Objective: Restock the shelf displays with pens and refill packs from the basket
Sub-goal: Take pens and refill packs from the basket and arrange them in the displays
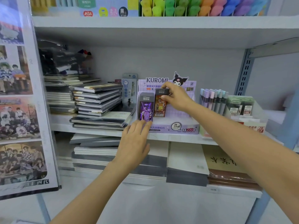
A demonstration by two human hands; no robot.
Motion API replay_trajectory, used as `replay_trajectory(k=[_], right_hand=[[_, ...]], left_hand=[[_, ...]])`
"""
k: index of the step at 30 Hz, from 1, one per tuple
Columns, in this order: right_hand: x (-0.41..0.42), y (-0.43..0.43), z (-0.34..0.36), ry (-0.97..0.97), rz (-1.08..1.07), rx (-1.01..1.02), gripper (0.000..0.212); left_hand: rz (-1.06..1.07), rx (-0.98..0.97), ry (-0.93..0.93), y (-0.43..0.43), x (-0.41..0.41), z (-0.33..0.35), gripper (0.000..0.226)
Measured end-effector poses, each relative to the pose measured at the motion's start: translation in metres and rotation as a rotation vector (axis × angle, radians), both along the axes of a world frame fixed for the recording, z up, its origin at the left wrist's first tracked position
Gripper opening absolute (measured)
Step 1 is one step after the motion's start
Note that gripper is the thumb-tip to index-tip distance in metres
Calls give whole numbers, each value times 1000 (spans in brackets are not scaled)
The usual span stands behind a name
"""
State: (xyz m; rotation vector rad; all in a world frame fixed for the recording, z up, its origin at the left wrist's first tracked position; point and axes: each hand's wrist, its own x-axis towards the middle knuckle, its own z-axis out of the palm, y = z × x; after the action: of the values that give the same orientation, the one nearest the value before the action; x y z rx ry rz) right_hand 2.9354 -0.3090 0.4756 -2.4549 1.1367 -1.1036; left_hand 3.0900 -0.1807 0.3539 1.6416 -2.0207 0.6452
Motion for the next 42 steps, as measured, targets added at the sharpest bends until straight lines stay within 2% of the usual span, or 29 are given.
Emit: replay_trajectory(k=[3,7,9,12,19,21,23,25,27,29,33,37,40,42], right_hand=[[3,-2,-9,-21,-27,-79,26],[1,-5,-12,-18,-10,-57,28],[5,-5,-13,18,-14,-109,30],[8,-6,-20,17,-53,-210,34],[8,3,-32,73,-185,-238,40],[3,19,-37,-26,-124,-278,39],[-7,44,-50,-188,23,-315,26],[-21,72,-75,-268,133,-312,14],[-36,94,-115,-301,214,-188,12],[-53,108,-165,-275,245,-59,15],[-88,115,-283,-108,172,284,24],[-120,112,-400,258,121,665,14],[-140,121,-473,501,95,963,28],[-146,135,-510,579,91,1100,38]], left_hand=[[5,6,8,2,-1,0,68],[8,16,2,2,-1,1,69],[10,15,-4,2,-1,1,69],[17,11,-7,1,-1,0,69],[15,30,-6,1,-2,1,71],[12,27,-2,5,-4,0,73],[17,-9,0,13,-13,-5,73],[-23,-104,63,18,-25,-23,65],[-78,-128,138,22,-40,-54,54],[-122,-25,199,24,-54,-98,43],[-135,411,289,38,-74,-209,36],[-134,762,266,69,-82,-305,34],[-91,860,236,89,-86,-353,54],[-37,931,221,101,-82,-378,63]])
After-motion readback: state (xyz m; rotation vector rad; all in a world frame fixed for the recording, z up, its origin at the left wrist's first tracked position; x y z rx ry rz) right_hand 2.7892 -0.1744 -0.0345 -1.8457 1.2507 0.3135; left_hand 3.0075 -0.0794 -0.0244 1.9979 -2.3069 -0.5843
